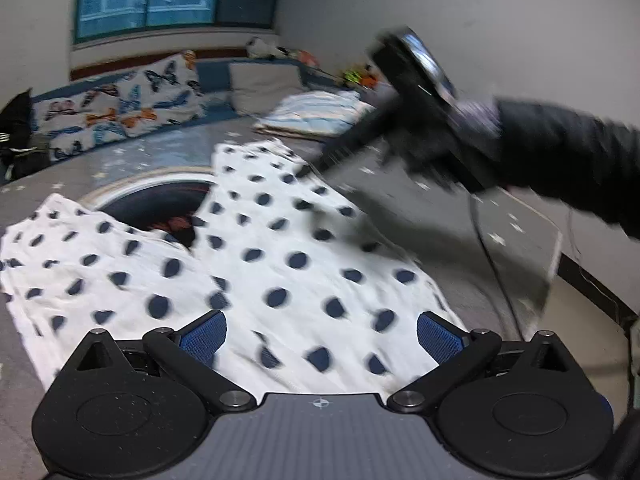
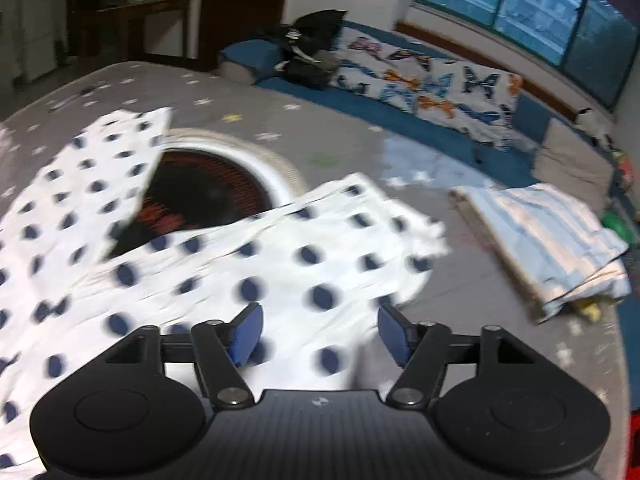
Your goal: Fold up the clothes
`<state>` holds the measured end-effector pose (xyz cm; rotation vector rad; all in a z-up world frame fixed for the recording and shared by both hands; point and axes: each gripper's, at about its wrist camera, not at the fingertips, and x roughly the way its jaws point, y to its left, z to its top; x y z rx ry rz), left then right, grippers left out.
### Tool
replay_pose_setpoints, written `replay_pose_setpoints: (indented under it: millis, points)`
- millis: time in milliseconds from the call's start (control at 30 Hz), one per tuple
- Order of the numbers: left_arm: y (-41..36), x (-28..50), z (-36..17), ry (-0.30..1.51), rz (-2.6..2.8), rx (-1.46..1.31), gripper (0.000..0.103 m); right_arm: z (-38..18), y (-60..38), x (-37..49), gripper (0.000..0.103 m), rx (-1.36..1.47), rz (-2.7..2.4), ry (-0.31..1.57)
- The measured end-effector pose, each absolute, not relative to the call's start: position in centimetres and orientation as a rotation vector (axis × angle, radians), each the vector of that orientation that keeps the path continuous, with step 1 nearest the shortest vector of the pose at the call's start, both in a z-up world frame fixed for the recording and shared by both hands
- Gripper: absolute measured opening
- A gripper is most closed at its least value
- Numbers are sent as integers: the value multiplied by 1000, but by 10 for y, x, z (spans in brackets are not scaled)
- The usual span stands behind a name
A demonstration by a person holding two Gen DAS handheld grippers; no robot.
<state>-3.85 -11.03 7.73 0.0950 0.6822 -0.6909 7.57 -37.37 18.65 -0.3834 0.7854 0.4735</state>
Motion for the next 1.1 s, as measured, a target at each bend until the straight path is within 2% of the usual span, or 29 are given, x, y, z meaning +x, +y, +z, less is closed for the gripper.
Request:
replay_pose_setpoints:
  millis: [100, 167, 500, 633, 800, 1100]
  points:
    - [-100, -18, 75, 697, -617, 60, 103, 179, -365, 61, 77, -347, 523, 788]
    - [-91, -5, 74, 698, -574, 36, 103, 173, -360, 54, 83, -319, 551, 789]
    - [-39, 68, 54, 748, -381, -140, 103, 153, -357, 47, 86, -217, 562, 777]
    - [-18, 82, 42, 780, -312, -158, 103, 146, -356, 42, 96, -217, 558, 747]
    - [6, 90, 36, 767, -245, -147, 103, 141, -354, 37, 102, -227, 555, 711]
    - [13, 102, 46, 736, -185, -145, 103, 138, -358, 36, 103, -217, 558, 690]
